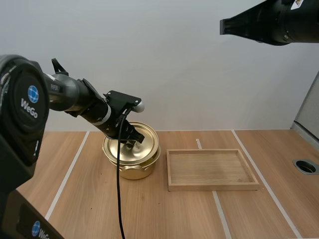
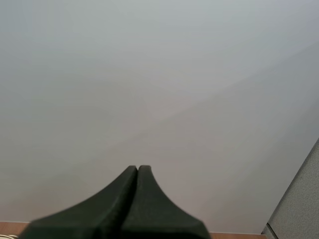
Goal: Open the pot, put the pineapple inside, and close it
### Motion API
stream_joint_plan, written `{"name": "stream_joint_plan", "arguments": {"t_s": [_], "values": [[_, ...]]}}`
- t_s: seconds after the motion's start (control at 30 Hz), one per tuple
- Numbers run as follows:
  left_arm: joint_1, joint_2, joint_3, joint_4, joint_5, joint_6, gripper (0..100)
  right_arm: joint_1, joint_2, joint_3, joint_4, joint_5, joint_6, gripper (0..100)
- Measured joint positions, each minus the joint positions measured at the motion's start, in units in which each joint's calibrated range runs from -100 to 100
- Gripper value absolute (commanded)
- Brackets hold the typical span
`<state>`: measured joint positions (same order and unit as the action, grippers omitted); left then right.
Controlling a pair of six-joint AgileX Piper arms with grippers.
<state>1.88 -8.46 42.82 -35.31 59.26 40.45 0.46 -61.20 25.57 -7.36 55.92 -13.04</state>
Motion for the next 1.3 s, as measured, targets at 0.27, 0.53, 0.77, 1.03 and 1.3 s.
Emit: {"name": "stream_joint_plan", "arguments": {"t_s": [0.27, 0.53, 0.77, 1.03, 1.3], "values": [[0.0, 2.1, 0.0, -1.9, -0.4, 1.4, 0, 0.0, 0.0, 0.0, 0.0, 0.0, 0.0, 0], [0.0, 5.0, 0.0, -2.9, -0.5, 1.5, 0, 0.0, 0.0, 0.0, 0.0, 0.0, 0.0, 0], [0.0, 5.3, 0.0, -3.4, -0.5, 1.6, 0, 0.0, 0.0, 0.0, 0.0, 0.0, 0.0, 0], [0.0, 5.3, 0.0, -3.4, -0.5, 1.6, 13, 0.0, 0.0, 0.0, 0.0, 0.0, 0.0, 0], [0.0, 5.5, 0.0, -4.6, -0.5, 2.7, 100, 0.0, 0.0, 0.0, 0.0, 0.0, 0.0, 0]]}}
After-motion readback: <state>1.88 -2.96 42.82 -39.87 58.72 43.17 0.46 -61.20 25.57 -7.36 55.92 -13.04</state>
